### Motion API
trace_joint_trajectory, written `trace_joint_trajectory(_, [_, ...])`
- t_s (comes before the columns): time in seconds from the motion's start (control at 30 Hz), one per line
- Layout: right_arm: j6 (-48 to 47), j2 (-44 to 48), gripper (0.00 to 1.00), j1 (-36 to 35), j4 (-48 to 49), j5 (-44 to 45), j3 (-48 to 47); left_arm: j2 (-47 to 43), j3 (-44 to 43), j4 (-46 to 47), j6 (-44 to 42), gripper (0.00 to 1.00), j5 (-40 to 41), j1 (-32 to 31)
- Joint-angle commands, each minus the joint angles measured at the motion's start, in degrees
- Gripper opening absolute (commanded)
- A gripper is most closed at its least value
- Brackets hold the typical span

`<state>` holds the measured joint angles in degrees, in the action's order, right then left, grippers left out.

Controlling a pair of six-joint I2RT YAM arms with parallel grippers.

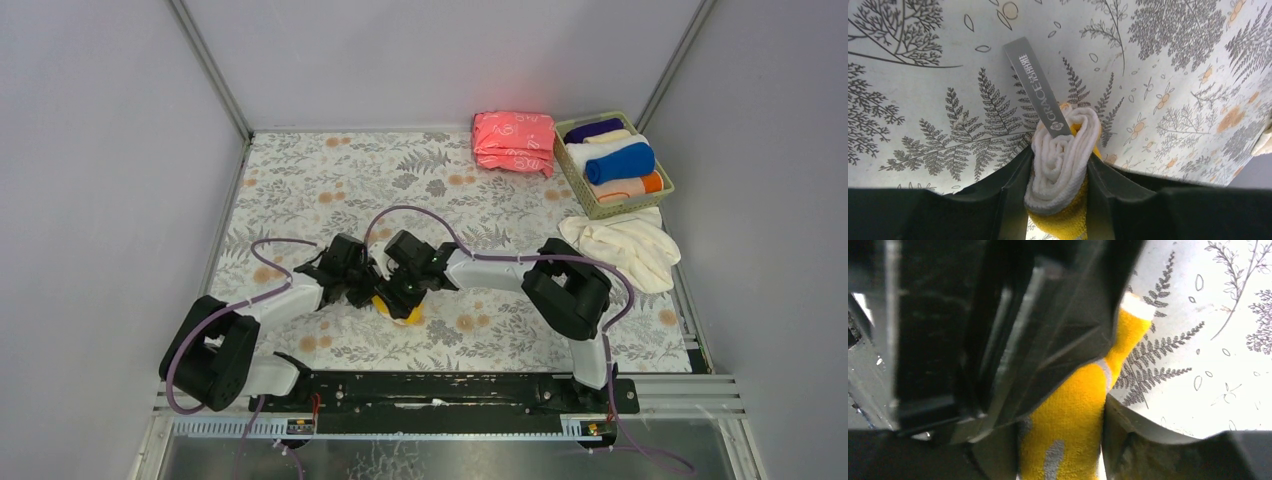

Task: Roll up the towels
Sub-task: Pick up the towel at the center of the board, then place the towel in the bin.

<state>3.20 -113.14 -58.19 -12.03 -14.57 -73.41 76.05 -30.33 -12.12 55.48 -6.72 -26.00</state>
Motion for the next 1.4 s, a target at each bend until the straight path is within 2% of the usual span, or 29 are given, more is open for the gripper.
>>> trace_joint_trajectory(0.0, [0.3, -2.7, 0.49, -1.3, -3.7, 4.3, -0.7, 1.4, 2.5, -1.2, -1.1, 0.36, 4.1, -1.5])
trace_joint_trajectory(0.13, [1.3, -0.4, 0.21, -1.3, -5.0, 5.3, 1.5, -0.1, 1.8, -0.7, -1.6, 0.41, 4.0, -1.5])
trace_joint_trajectory(0.3, [2.9, 5.3, 0.01, -0.9, -7.7, 8.1, 4.4, -7.2, -2.2, -5.0, -2.3, 0.58, 6.3, -1.5])
trace_joint_trajectory(0.53, [6.3, 15.4, 0.0, 3.8, -14.4, 13.5, 5.8, -13.8, -15.8, -19.7, -7.5, 0.83, 13.6, 2.1])
trace_joint_trajectory(0.7, [11.3, 21.9, 0.0, 11.3, -21.4, 20.8, 3.8, -15.4, -26.3, -28.9, -14.6, 0.9, 19.8, 5.7])
trace_joint_trajectory(0.87, [16.6, 26.1, 0.0, 23.3, -30.6, 30.2, -0.9, -17.1, -33.9, -32.0, -22.4, 0.96, 26.8, 7.2])
trace_joint_trajectory(0.93, [18.2, 27.8, 0.0, 28.5, -31.9, 32.3, -2.6, -17.6, -34.9, -32.0, -24.5, 0.99, 30.0, 7.5])
trace_joint_trajectory(1.07, [21.5, 29.0, 0.0, 38.7, -34.0, 35.9, -7.1, -18.6, -34.2, -30.7, -27.2, 1.0, 34.8, 7.6])
trace_joint_trajectory(1.17, [24.6, 27.0, 0.0, 44.6, -36.0, 42.8, -12.0, -19.2, -31.6, -28.5, -28.2, 1.0, 35.5, 7.6])
trace_joint_trajectory(1.37, [28.2, 19.7, 0.0, 56.8, -38.3, 50.2, -20.7, -19.8, -28.4, -27.1, -28.3, 1.0, 39.1, 6.4])
